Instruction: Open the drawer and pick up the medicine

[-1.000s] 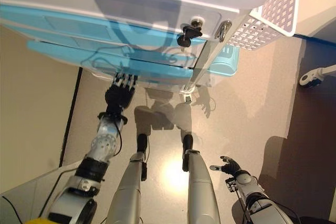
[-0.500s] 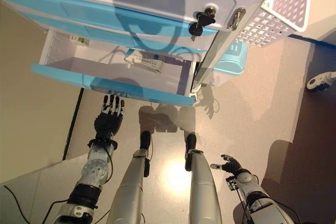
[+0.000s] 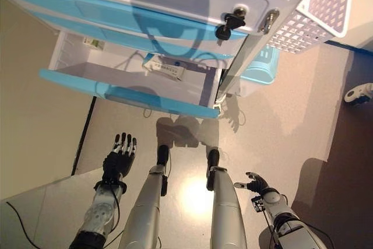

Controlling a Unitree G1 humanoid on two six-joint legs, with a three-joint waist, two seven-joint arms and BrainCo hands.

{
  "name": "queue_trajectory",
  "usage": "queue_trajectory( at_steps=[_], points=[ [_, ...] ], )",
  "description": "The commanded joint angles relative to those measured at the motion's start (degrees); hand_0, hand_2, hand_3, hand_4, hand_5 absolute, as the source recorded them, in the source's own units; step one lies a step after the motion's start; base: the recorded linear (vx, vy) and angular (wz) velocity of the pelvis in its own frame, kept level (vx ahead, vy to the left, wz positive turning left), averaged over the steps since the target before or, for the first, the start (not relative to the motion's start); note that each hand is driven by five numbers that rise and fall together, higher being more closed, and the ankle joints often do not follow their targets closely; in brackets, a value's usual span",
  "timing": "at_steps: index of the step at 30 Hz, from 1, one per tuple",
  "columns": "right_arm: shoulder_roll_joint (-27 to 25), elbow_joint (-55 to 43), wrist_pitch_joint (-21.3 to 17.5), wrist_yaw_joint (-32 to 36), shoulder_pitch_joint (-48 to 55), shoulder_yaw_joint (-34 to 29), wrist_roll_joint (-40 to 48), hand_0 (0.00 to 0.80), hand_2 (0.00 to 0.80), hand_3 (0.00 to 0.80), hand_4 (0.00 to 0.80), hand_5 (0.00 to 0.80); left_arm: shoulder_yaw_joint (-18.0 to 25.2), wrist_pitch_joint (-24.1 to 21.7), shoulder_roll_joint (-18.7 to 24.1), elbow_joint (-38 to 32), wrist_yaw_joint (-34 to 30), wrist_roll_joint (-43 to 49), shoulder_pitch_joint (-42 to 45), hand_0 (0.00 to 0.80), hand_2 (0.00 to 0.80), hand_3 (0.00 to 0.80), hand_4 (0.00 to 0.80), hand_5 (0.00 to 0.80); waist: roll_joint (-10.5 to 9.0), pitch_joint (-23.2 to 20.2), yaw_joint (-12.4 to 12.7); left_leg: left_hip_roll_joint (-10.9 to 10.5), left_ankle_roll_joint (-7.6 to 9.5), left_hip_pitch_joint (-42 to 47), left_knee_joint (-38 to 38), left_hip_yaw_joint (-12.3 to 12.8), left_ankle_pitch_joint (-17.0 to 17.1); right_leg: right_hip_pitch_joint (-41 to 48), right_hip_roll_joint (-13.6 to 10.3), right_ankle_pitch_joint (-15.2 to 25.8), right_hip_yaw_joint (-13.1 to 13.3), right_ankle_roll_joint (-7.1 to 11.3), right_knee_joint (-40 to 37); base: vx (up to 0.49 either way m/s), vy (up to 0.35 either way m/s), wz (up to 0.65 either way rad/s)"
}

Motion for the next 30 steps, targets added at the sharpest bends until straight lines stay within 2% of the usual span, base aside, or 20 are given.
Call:
queue_trajectory(
  at_steps=[1,9,10,15,19,27,30],
  points=[
    [-3.7,-1.7,1.0,-0.7,3.7,0.3,-1.1,0.0,0.0,0.0,0.0,0.0,0.3,1.2,2.1,-4.7,-1.2,-1.9,4.4,0.8,0.8,0.8,0.8,0.8,0.46,-2.1,0.1,-2.9,5.48,-3.0,-0.3,1.1,1.1,2.3,0.3,4.7,-0.5,2.5,-5.6,-0.002,-0.023,0.03],
    [-3.7,-2.1,1.2,-1.4,3.5,0.3,-0.5,0.0,0.0,0.0,0.0,0.0,-0.3,2.1,2.2,0.1,-0.2,0.0,3.1,0.8,0.8,0.8,0.8,0.8,0.45,-2.6,0.0,-2.8,5.1,-1.7,-2.3,0.9,2.0,3.5,0.5,4.7,-0.9,2.52,-7.2,0.006,-0.005,0.01],
    [-3.5,-2.2,1.1,-1.7,3.7,0.2,-0.2,0.0,0.0,0.0,0.0,0.0,-0.1,1.3,2.1,2.1,0.5,2.0,2.0,0.0,0.0,0.0,0.0,0.0,0.46,-2.7,-0.2,-2.8,4.97,-1.2,-3.0,0.8,2.3,4.0,0.5,4.5,-0.8,2.51,-7.2,0.039,-0.022,0.03],
    [-3.1,-2.4,0.9,-2.4,4.9,-1.2,0.7,0.0,0.0,0.0,0.0,0.0,1.7,-0.6,2.3,4.2,1.4,8.5,-0.5,0.0,0.0,0.0,0.0,0.0,0.43,-3.3,-0.6,-3.2,4.6,0.3,-4.5,0.5,2.6,5.1,0.1,3.8,-0.8,2.49,-7.1,0.05,-0.025,0.09],
    [-2.8,-1.9,1.0,-2.7,5.3,-1.8,0.9,0.0,0.0,0.0,0.0,0.0,2.7,-0.5,1.6,5.5,1.6,8.9,-1.5,0.0,0.0,0.0,0.0,0.0,0.47,-3.6,-0.5,-3.4,4.56,1.0,-5.6,0.5,2.9,5.9,-0.1,3.8,-1.2,2.55,-7.8,0.035,-0.012,0.1],
    [-2.3,-2.0,0.9,-3.4,4.7,-2.1,2.3,0.0,0.0,0.0,0.0,0.0,3.3,-0.5,-0.2,15.0,2.7,9.3,-6.1,0.0,0.0,0.0,0.0,0.0,0.54,-3.6,-1.3,-3.1,4.7,2.8,-6.8,1.3,2.7,7.0,0.0,4.6,-0.4,2.85,-10.2,0.012,0.004,-0.01],
    [-2.2,-2.2,0.8,-3.5,4.6,-2.1,2.9,0.0,0.0,0.0,0.0,0.0,3.0,-0.6,-1.0,16.2,2.5,8.6,-8.6,0.0,0.0,0.0,0.0,0.0,0.37,-3.5,-1.8,-3.1,4.65,2.7,-6.4,1.6,2.4,6.8,0.1,4.8,-0.2,2.86,-10.2,0.009,0.014,-0.04]
  ],
)
